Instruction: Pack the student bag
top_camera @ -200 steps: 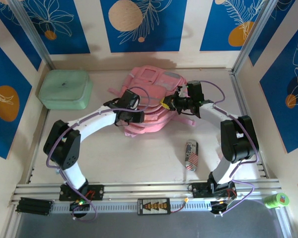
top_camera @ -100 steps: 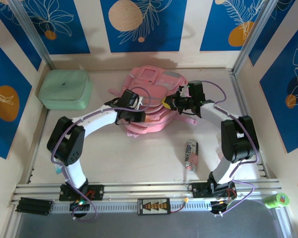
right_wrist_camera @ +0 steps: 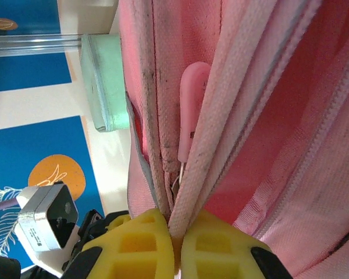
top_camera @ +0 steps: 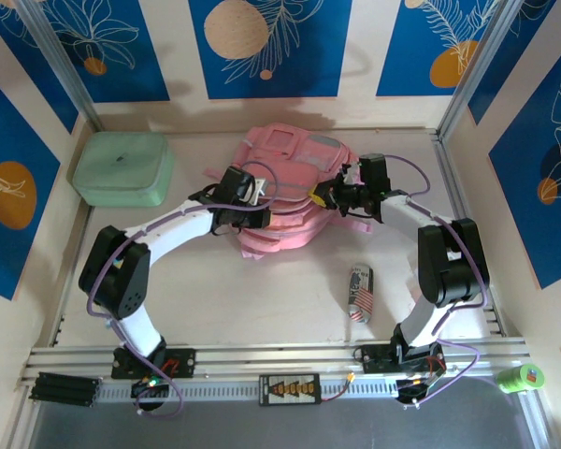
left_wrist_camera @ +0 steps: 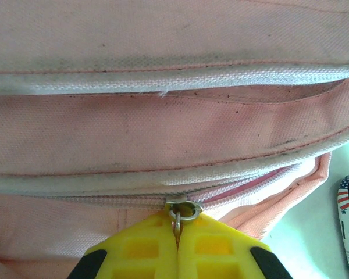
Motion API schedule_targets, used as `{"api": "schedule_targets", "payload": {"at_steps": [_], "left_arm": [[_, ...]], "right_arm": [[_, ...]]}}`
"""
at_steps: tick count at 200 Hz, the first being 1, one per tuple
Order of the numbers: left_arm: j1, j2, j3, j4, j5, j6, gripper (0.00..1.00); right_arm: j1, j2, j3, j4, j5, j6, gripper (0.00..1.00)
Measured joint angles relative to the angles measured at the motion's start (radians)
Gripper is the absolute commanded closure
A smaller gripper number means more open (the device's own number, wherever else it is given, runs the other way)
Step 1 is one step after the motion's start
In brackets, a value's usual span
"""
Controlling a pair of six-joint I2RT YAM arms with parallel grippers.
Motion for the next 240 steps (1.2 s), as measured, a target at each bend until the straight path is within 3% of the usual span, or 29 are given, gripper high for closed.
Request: {"api": "schedule_targets", "payload": {"at_steps": [78,135,199,240], "left_arm": [[0.056,0.000,0.000,-0.030,-0.011,0.027,1.00],[0.035,-0.017,0.012,-0.051,0.013,0.025,1.00],[-0.056,-0.013,0.094,-0.074,0.029,-0.017,1.00],[-0.079,0.014,0.121,-0.075,0.055,-0.031,1.00]], "right_arm": [[-0.091,-0.014,-0.021,-0.007,-0.001,-0.001,0.94],[-0.131,-0.045,-0.091,0.056,0.031,0.047,0.55],[-0.129,-0.085,-0.218,0.171,0.027,0.182,0.47],[-0.100,-0.211,-0.240,0.063,0.087,0.200,0.39]]}}
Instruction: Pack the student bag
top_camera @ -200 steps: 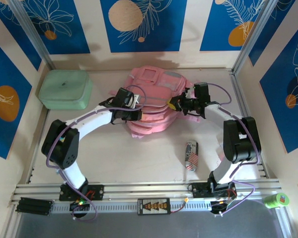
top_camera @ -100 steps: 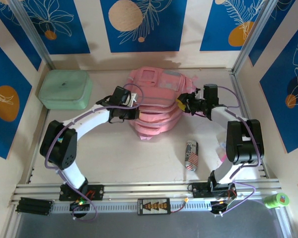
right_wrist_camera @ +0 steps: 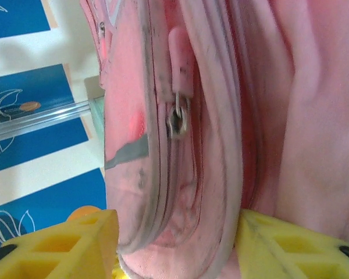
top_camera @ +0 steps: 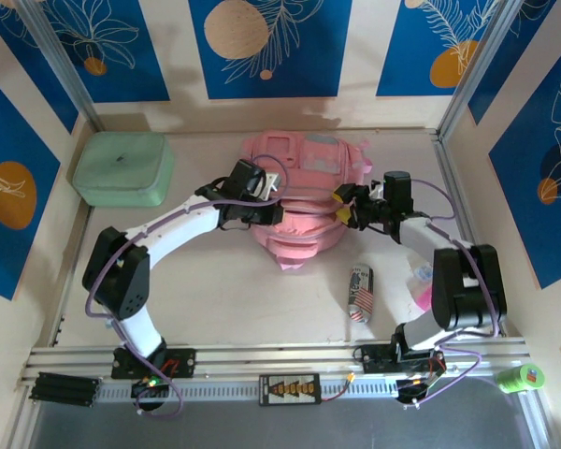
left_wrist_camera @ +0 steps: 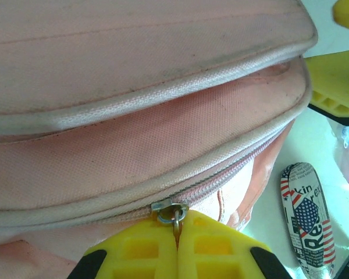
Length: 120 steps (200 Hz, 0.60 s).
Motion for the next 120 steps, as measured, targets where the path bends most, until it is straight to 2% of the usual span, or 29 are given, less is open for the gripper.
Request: {"api": "schedule_targets", "payload": {"at_steps": [40,85,120], "left_arm": [[-0.017,0.024,0.019,0.000,0.023,0.000,1.00],[-0.032,0.036,0.051,-0.001,0.029,-0.009,1.00],[-0.056,0.049,0.072,0.001,0.032,-0.019,1.00]], "right_arm": [[0.014,-0.050,-0.011,-0.039,0.020,0.011,0.38],[0.086,0.015,-0.010,0.084,-0.043,0.064,0.38],[0.137,0.015,0.020,0.128,-0.045,0.097,0.46]]}}
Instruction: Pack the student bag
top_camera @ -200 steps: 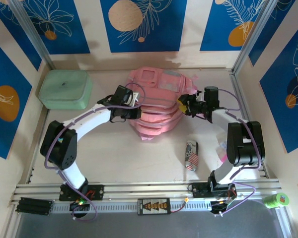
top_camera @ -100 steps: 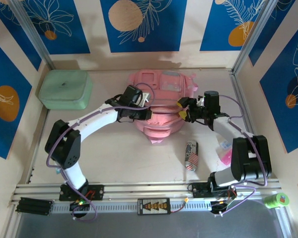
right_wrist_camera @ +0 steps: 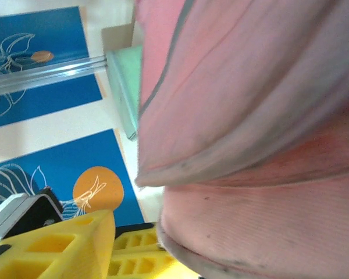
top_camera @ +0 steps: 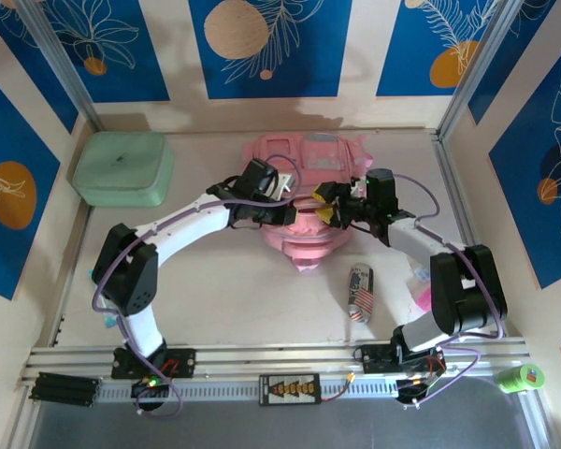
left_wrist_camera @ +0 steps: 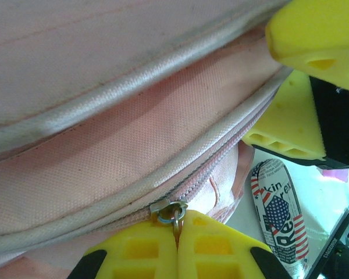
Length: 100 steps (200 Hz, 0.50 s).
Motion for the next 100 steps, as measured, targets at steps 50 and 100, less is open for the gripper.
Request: {"api": "schedule_targets", "payload": {"at_steps": [50,100], "left_arm": [[-0.010,0.005,0.006,0.002,-0.007,-0.004,1.00],[-0.001,0.002,-0.005,-0.031,-0.077,0.067,1.00]], "right_arm": [[0.032,0.022,0.029,-0.010,0.047,0.031,0.66],[0.047,0.061,0.089,-0.096,0.089,0.021,0.90]]}}
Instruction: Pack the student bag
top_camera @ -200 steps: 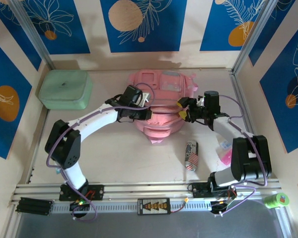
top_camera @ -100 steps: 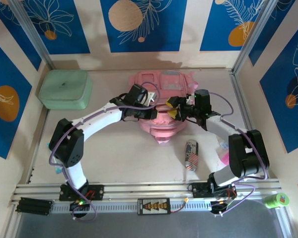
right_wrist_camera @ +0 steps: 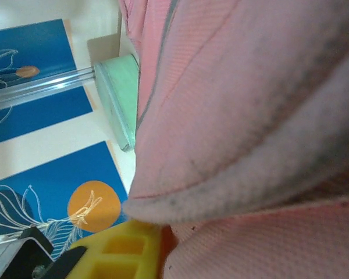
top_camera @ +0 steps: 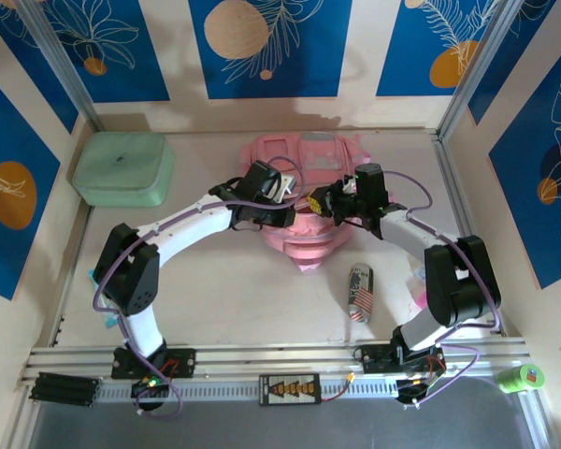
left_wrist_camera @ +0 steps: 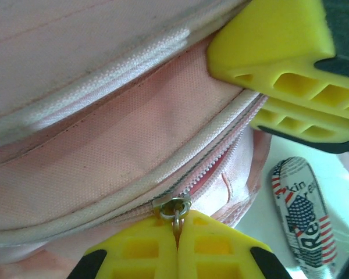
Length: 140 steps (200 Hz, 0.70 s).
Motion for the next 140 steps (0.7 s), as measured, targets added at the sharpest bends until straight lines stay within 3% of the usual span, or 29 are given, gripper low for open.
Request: {"api": "schedule_targets", "payload": {"at_steps": [76,140], "left_arm": [[0.176,-0.013,-0.036,-0.096,0.002,0.173,1.00],[0.248,0.179,0.164,-0.146,-0.015,0.487,1.00]], "right_arm": [[-0.039,-0.060,0.005,-0.120,-0.005,-0.087,0.94],[-0.102,-0.063,0.037,-0.227,-0.063,-0.184,0.95]]}}
